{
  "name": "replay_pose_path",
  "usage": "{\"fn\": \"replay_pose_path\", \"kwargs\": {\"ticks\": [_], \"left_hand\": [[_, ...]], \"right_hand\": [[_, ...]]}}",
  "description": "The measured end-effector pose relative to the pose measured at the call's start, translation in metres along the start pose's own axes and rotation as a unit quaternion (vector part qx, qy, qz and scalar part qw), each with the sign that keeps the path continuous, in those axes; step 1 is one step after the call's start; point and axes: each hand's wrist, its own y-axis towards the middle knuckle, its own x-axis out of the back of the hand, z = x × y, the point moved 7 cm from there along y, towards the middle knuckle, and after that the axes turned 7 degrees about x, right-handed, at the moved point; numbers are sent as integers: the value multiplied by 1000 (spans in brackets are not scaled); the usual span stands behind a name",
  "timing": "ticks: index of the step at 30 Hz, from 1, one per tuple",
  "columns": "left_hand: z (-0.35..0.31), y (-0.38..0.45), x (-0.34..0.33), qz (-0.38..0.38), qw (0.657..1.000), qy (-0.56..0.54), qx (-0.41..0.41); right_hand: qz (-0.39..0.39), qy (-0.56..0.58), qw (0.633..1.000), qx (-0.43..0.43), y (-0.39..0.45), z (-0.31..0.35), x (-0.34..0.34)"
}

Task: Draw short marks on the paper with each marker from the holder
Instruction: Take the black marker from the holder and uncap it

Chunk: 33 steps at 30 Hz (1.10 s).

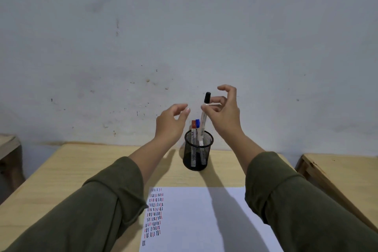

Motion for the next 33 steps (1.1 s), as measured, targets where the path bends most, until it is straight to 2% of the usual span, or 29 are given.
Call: {"fn": "replay_pose_path", "kwargs": {"ticks": [4,7,13,16,19,23,29,33], "left_hand": [[-29,-14,17,-1,997,-66,-31],[-34,-30,26,16,997,-60,-46],[-10,-68,51,-1,997,-82,-3],[18,-84,65,-53,988,-135,53],[44,-99,76,-88,969,-212,92],[62,-120,77,-92,954,-262,109],[65,-146,63,-59,936,-324,123],[69,-156,59,-45,943,-307,122]], "right_hand": [[48,-14,998,28,-12,30,-5],[86,-30,995,35,-32,38,-14],[141,-60,988,29,-75,42,-31],[100,-148,984,30,-93,35,-28],[61,-187,980,-31,-114,25,-20],[79,-91,990,-79,-139,14,-25],[115,-34,989,-91,-163,20,-43],[77,28,991,-110,-171,18,-43]]}}
